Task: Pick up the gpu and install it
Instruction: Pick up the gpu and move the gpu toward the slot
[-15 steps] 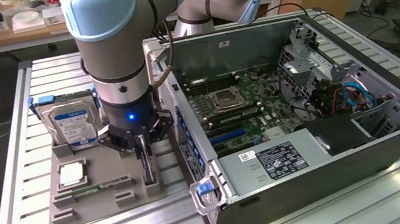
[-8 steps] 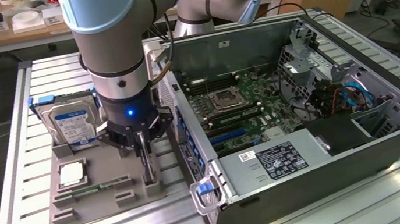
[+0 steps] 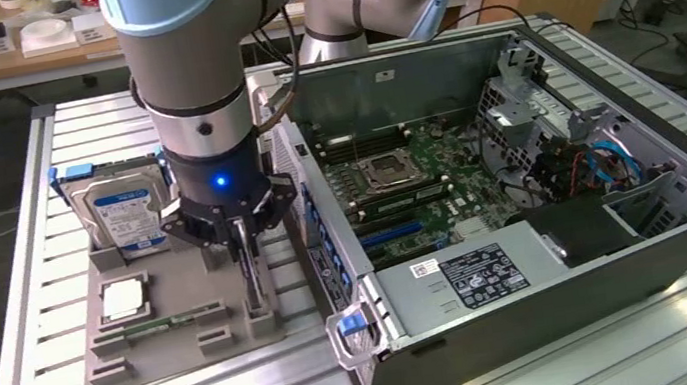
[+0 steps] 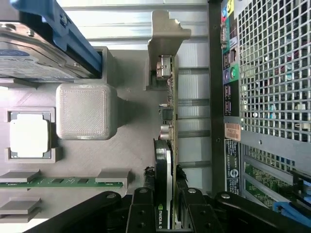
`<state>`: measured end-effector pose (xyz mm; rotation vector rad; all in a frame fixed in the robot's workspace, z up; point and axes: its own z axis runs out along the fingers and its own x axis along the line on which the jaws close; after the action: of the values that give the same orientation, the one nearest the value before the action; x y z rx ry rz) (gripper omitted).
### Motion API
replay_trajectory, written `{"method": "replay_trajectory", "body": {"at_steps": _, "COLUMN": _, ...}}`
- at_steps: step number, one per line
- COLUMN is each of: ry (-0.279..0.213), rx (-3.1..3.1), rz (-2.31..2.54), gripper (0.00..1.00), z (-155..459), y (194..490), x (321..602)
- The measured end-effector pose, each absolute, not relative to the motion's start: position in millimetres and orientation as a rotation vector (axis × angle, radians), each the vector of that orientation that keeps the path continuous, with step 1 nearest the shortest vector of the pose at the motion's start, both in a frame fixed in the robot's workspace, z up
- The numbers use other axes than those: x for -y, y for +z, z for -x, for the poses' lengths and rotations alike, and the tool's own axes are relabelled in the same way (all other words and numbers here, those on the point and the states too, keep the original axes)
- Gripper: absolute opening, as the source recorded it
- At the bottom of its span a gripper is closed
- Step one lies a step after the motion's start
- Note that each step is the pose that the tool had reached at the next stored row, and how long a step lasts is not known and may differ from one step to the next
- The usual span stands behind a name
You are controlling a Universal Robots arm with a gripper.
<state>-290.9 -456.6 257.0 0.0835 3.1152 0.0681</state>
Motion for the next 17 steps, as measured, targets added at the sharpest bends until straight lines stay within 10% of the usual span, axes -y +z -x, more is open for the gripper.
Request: {"method": "replay_trajectory", "body": {"at_steps": 17, "ry": 0.068, "rx": -3.115, "rz": -0.084, "gripper": 0.26, "z": 290.9, "y": 297.7, "x": 456.6}}
